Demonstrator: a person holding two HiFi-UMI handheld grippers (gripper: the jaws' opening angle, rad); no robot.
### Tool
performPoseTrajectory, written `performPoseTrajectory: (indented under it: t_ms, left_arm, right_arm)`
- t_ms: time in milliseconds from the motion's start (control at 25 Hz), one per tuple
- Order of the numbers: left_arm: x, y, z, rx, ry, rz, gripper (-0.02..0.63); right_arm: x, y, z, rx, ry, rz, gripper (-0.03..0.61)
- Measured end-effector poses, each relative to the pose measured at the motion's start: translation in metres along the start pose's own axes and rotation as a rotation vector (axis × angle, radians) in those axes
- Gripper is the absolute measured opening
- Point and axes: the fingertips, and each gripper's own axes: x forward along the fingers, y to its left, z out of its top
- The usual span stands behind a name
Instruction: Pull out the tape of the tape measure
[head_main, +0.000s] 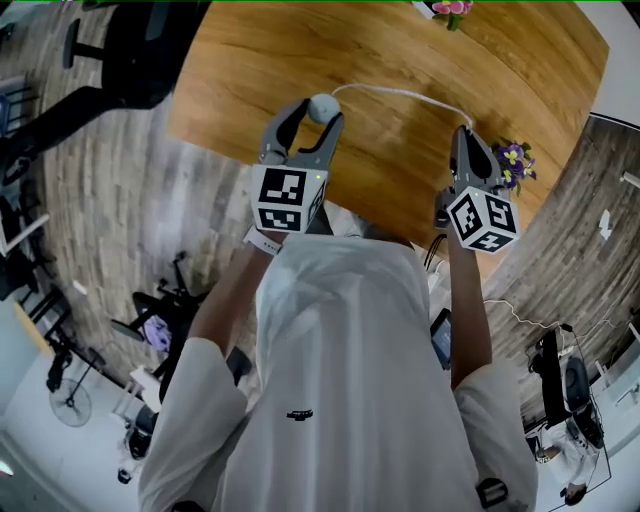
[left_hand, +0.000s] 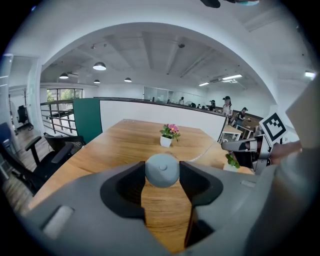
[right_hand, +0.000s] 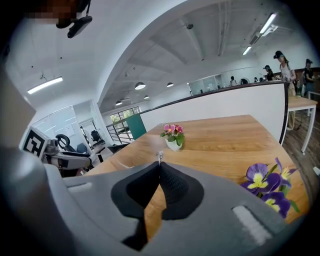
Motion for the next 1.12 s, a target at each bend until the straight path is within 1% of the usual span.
performPoseTrajectory:
  t_ms: [120, 400, 640, 840, 1120]
  left_arm:
    - [0.007, -0.002, -0.009, -0.021, 0.005, 0.013, 0.235]
    - [0.028, -0.003, -0.041, -0.051, 0.065, 0.018, 0.235]
    - [0.044, 0.002, -0.07, -0.065, 0.107, 0.025, 0.235]
    - [0.056, 0.001, -0.096, -0.096, 0.157, 0.002, 0.235]
    - [0.066, 0.008, -0.12, -0.096, 0.21, 0.021, 0.235]
  right_arm:
    - [0.009, -0.004, -0.015, 0.026, 0.036, 0.001, 0.005]
    - [0.026, -0.011, -0.039, 0.044, 0.09, -0.015, 0.006]
    - [0.038, -0.012, -0.07, 0.06, 0.156, -0.034, 0.006]
    - [0.046, -0.012, -0.088, 0.057, 0.213, -0.03, 0.006]
    - [0.056, -0.018, -0.109, 0.076, 0.281, -0.073, 0.006]
